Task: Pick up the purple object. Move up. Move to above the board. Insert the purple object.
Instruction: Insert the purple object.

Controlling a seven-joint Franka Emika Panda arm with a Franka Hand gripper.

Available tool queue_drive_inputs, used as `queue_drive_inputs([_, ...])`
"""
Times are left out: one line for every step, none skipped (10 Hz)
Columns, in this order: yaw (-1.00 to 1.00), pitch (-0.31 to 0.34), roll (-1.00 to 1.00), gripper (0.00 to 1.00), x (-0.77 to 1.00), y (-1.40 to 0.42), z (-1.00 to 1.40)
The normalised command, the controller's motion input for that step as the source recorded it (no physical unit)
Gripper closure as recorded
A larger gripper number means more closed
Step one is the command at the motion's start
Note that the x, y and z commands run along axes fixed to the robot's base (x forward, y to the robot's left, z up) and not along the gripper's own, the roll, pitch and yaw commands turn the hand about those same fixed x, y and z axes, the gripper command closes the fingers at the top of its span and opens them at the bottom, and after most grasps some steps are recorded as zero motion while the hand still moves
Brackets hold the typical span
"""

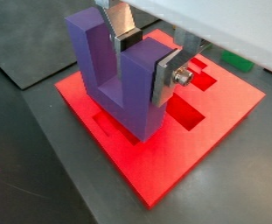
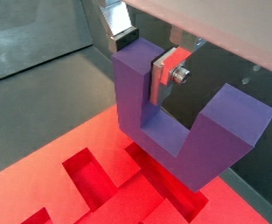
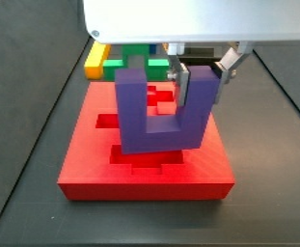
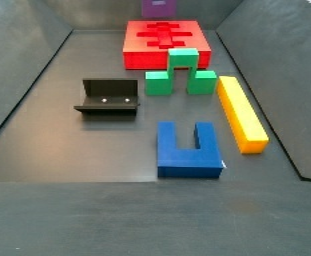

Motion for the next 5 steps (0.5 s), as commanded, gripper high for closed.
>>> queue_drive_inputs([-0.27, 0.137, 0.18, 1.00, 0.16, 0.00, 0.00])
queue_drive_inputs([-0.31, 0.051, 0.16, 1.00, 0.12, 0.00, -0.06])
queue_drive_inputs([-0.31, 0.023, 0.16, 1.00, 0.00, -0.05, -0.09])
queue_drive_inputs([-0.31, -0.013, 0.20, 1.00, -0.07, -0.16, -0.14])
queue_drive_inputs([-0.25, -0.090, 0.23, 1.00, -0.06, -0.20, -0.25])
